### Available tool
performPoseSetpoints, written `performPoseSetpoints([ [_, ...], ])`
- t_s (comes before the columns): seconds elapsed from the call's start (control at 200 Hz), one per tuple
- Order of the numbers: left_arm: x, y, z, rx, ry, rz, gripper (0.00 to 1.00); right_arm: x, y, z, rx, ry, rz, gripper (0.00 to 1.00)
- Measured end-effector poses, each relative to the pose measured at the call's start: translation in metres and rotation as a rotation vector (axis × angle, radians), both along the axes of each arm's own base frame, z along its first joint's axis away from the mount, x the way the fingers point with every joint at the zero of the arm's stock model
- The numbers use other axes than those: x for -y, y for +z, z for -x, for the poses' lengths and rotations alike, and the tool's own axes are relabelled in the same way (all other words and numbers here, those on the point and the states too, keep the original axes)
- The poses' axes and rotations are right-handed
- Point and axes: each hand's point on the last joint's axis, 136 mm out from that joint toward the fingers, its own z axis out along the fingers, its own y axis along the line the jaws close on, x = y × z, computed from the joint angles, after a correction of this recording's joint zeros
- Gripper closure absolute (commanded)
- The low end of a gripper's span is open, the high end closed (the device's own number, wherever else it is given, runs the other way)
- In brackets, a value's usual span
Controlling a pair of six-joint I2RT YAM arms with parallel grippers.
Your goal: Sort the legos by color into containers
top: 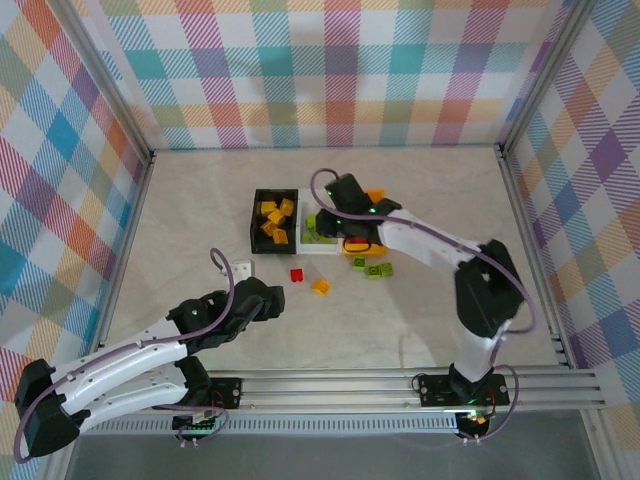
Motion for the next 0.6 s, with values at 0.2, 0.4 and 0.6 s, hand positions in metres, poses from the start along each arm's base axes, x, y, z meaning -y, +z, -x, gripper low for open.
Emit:
performPoseSetpoints([
  [0.2,0.001,-0.003,-0.001,-0.009,-0.009,-0.023,0.0,-0.023,-0.025,-0.029,-0.043,-0.002,0.048,0.32],
  [0.4,0.012,-0.014,-0.012,-0.045,-0.028,-0.063,0.0,-0.019,0.0,-0.026,-0.004,-0.008,0.021,0.28],
  [0.6,0.039,-0.03,-0.045,-0.101,-0.035,-0.033,0.06,0.023,0.039,0.02,0.056,-0.035,-0.046,0.27],
])
